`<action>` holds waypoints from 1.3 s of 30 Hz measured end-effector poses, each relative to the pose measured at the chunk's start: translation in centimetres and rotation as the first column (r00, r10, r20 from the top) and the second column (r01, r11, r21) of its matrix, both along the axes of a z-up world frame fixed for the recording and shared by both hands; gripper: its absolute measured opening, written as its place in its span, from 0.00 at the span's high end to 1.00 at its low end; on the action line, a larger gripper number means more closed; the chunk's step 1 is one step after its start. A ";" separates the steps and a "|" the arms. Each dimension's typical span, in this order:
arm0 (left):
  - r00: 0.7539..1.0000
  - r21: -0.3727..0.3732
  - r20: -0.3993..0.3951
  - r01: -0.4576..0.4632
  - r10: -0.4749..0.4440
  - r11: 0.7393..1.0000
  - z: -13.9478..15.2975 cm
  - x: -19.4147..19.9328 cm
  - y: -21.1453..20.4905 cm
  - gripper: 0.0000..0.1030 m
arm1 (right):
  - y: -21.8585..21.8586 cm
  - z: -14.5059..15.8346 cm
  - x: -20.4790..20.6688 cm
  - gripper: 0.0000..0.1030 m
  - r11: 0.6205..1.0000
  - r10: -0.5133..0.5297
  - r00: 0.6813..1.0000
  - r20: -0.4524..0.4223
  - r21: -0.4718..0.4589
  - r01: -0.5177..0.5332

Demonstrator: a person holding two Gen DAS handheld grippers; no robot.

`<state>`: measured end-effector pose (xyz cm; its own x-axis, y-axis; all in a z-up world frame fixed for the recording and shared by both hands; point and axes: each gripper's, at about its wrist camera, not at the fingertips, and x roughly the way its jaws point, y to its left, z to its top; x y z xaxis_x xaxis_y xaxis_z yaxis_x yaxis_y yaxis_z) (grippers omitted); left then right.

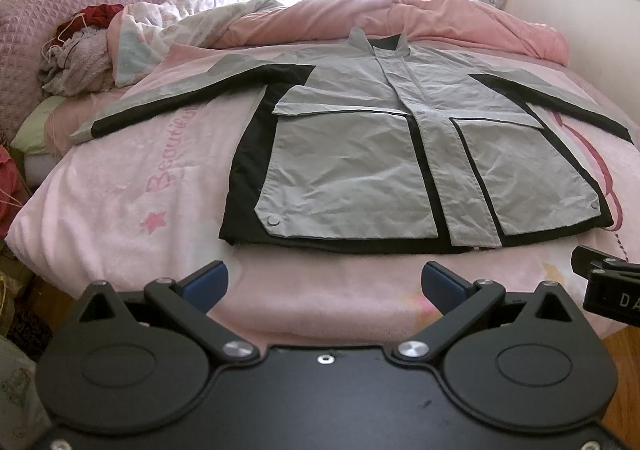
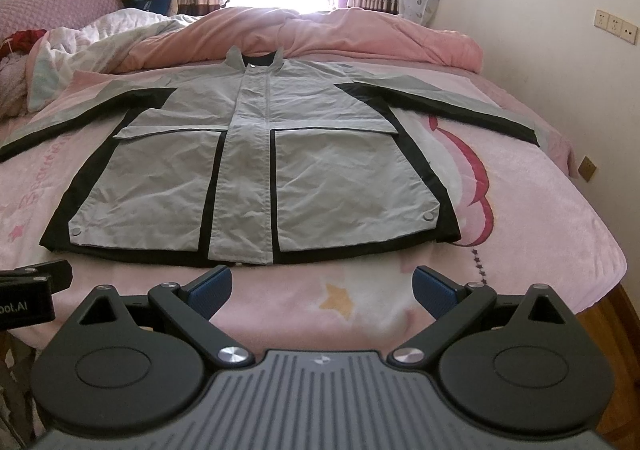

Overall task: Fold large clothes
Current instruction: 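Move the left tool down to the jacket's side edge by the sleeve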

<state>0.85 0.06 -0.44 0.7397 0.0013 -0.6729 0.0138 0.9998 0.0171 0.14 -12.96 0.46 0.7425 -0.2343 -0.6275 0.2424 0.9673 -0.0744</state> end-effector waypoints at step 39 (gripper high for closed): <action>0.974 -0.286 0.019 -0.212 0.226 0.935 0.7 17.9 16.7 0.00 | -4.1 3.8 14.7 0.00 1.000 -0.009 0.990 0.143 0.016 0.006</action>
